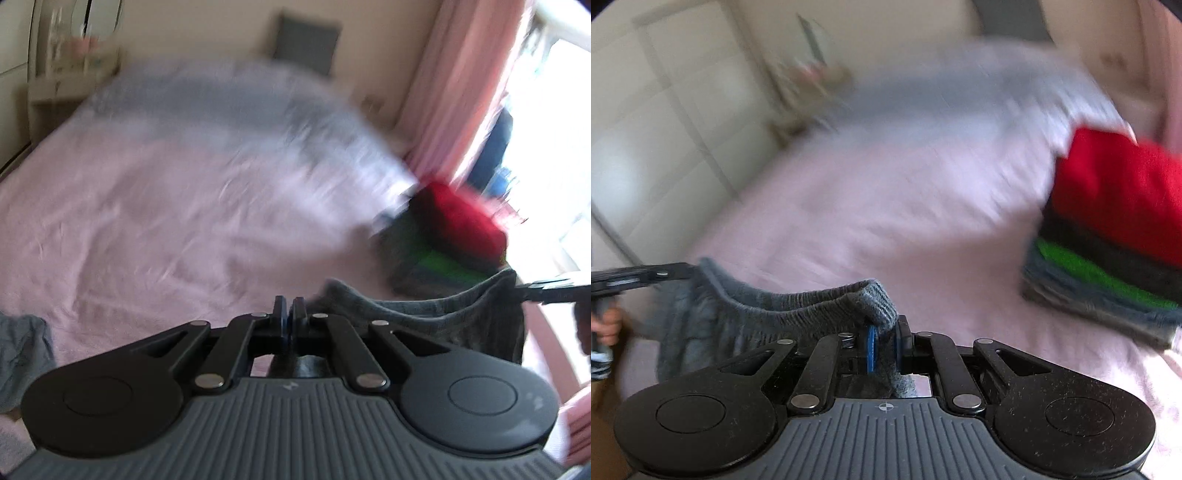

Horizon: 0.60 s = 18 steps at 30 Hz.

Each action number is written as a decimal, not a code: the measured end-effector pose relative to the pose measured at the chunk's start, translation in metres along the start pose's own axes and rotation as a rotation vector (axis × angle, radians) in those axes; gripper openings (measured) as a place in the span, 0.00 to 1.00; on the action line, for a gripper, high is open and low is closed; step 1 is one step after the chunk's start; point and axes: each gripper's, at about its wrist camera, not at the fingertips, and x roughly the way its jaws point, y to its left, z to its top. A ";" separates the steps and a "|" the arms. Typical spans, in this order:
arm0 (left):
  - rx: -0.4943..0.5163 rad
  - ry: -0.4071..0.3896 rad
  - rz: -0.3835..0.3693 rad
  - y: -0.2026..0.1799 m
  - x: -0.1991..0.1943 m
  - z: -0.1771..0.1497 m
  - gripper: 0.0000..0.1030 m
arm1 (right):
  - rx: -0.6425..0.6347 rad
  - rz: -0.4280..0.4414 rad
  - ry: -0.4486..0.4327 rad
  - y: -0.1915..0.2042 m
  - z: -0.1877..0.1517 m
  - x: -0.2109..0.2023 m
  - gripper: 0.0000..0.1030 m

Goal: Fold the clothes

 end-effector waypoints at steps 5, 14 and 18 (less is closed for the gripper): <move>-0.065 0.137 0.178 0.048 0.088 -0.033 0.11 | 0.167 -0.224 0.021 -0.049 -0.023 0.083 0.82; -0.281 0.314 0.121 0.078 0.007 -0.161 0.22 | 0.580 -0.083 0.095 -0.072 -0.198 -0.012 0.82; -0.470 0.331 0.144 0.079 -0.047 -0.201 0.30 | 0.878 0.025 0.110 -0.063 -0.268 -0.060 0.70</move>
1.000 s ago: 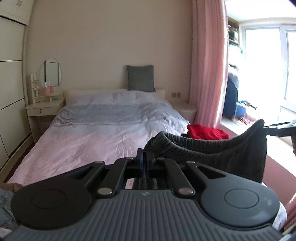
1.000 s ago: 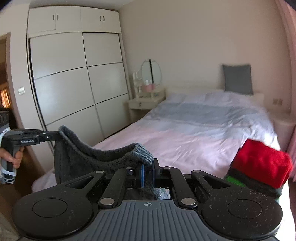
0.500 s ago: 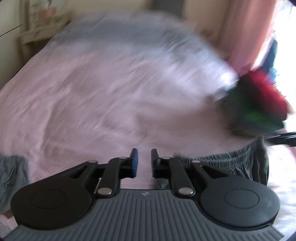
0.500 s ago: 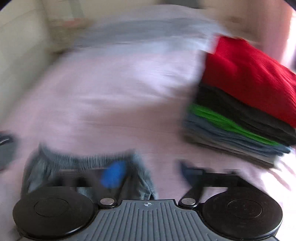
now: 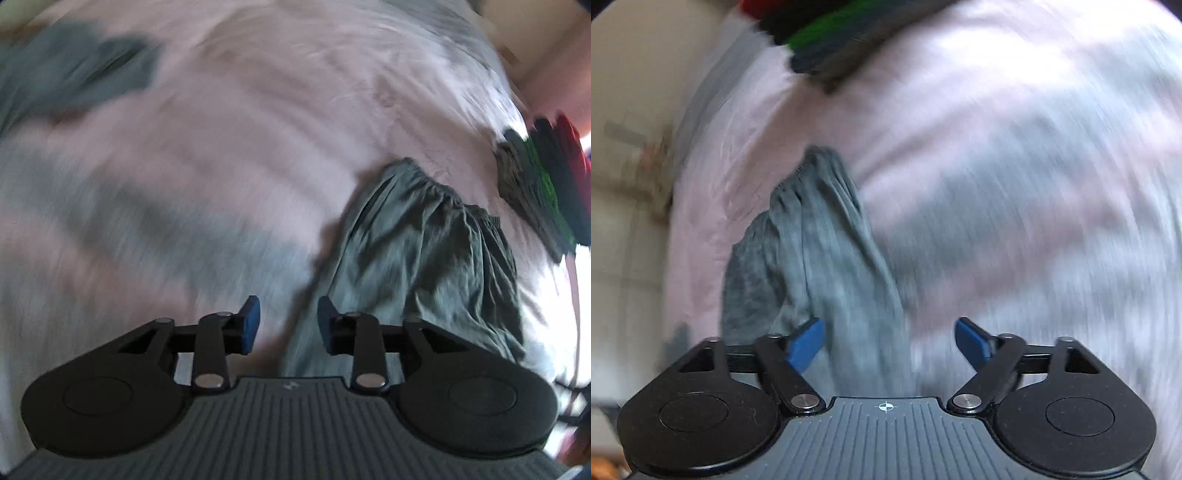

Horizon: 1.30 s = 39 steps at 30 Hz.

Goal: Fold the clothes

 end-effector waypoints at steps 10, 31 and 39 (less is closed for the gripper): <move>-0.334 -0.036 -0.031 0.034 -0.007 -0.048 0.46 | 0.336 0.153 -0.014 -0.044 -0.034 0.017 0.56; -0.220 -0.038 -0.038 0.048 -0.017 -0.024 0.46 | -0.019 -0.189 -0.138 -0.016 0.006 -0.019 0.40; -0.330 -0.028 -0.092 0.050 -0.006 -0.049 0.50 | 0.105 0.132 0.008 0.005 -0.064 -0.014 0.60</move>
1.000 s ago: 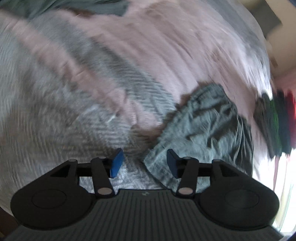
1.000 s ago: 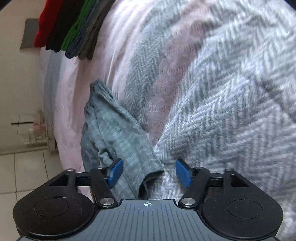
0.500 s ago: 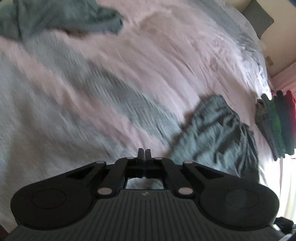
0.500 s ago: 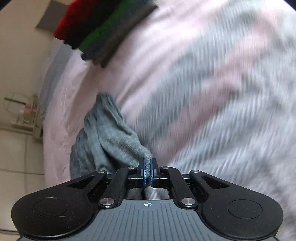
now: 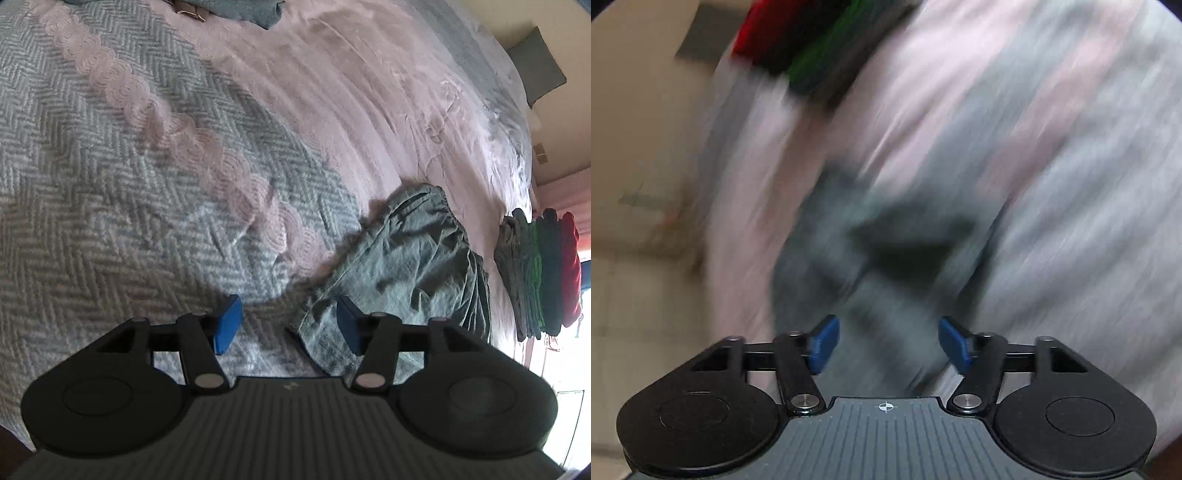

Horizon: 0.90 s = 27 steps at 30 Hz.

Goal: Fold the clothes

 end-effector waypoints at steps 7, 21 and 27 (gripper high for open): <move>-0.032 0.044 -0.046 0.007 0.001 -0.006 0.50 | 0.093 0.083 0.227 0.010 -0.069 0.079 0.40; -0.072 0.122 -0.204 0.024 0.015 0.026 0.01 | 0.163 0.061 0.080 0.014 -0.087 0.094 0.02; 0.126 0.063 -0.226 0.013 -0.018 0.064 0.02 | 0.148 0.084 0.114 0.026 -0.102 0.077 0.02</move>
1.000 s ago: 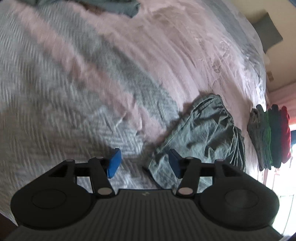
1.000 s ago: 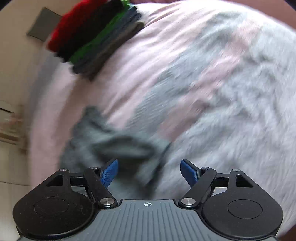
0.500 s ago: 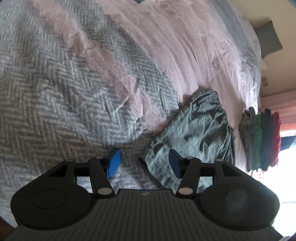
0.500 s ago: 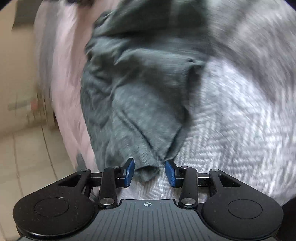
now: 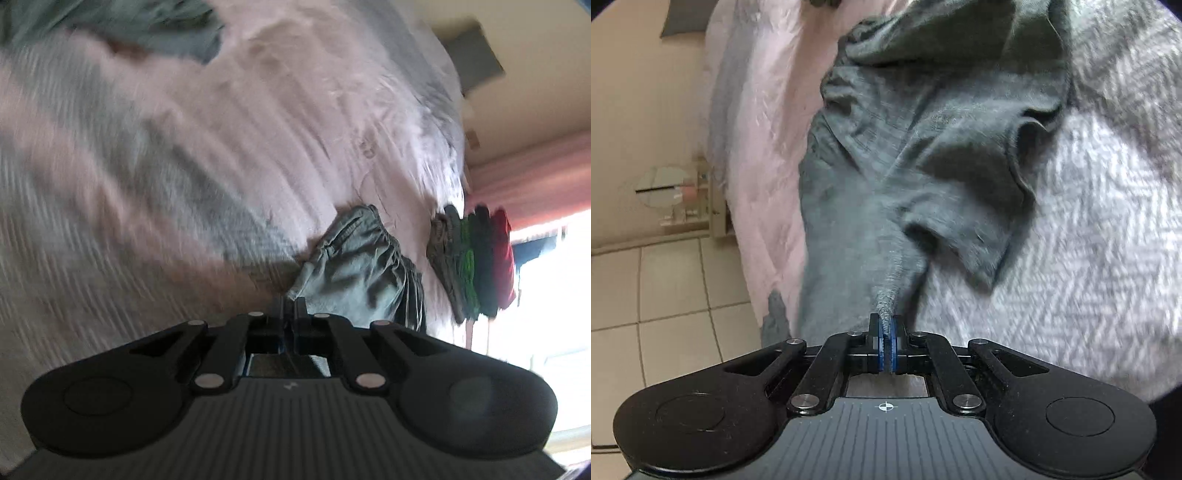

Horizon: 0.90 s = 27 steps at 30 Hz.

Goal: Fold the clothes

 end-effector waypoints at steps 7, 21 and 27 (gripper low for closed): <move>0.147 0.119 0.119 0.012 0.040 -0.027 0.03 | -0.064 -0.179 0.039 -0.010 -0.002 0.018 0.02; 0.349 0.077 0.151 -0.040 0.065 0.053 0.30 | -0.375 -0.437 -0.182 0.050 0.022 -0.037 0.71; 0.437 0.183 0.038 -0.088 0.178 0.085 0.31 | -0.220 -0.516 -0.354 0.032 0.054 -0.069 0.71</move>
